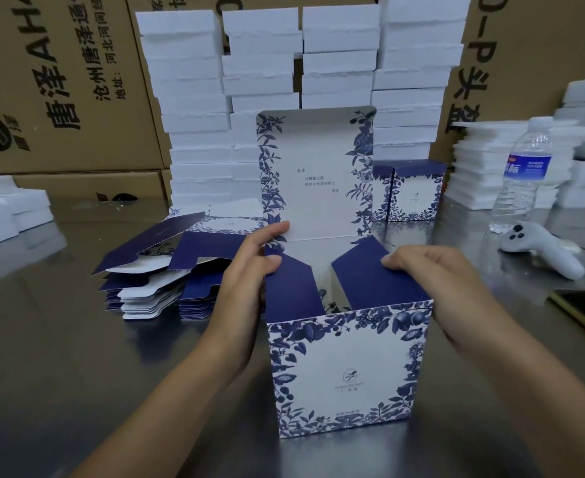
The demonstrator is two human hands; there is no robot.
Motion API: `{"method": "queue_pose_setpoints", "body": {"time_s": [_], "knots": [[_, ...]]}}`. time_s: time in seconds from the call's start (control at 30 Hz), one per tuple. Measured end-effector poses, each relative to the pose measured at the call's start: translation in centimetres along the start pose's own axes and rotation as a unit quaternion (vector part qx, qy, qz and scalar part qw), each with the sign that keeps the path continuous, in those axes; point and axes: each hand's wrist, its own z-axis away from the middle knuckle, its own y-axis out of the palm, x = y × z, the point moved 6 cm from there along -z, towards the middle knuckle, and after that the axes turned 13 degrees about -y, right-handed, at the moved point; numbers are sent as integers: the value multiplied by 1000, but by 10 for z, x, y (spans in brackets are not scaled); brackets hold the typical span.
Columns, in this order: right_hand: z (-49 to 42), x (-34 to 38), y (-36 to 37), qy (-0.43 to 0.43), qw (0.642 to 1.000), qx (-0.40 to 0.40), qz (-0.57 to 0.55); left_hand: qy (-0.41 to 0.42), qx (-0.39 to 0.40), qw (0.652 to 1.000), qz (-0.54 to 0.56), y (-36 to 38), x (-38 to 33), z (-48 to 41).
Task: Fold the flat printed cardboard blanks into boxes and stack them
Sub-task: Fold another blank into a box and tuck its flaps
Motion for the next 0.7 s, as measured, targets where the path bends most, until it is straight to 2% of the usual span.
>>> {"method": "queue_pose_setpoints", "body": {"time_s": [0.2,0.33,0.43,0.7], "knots": [[-8,2,-1,0,997,42,68,1,5,1000,4,1,-1,1],[-25,-2,-4,37,995,26,89,0,15,1000,13,3,-1,2],[-32,-4,-5,74,996,10,56,-2,20,1000,16,4,0,3],[-42,0,-3,44,990,58,119,-2,8,1000,-9,4,-4,3]]}}
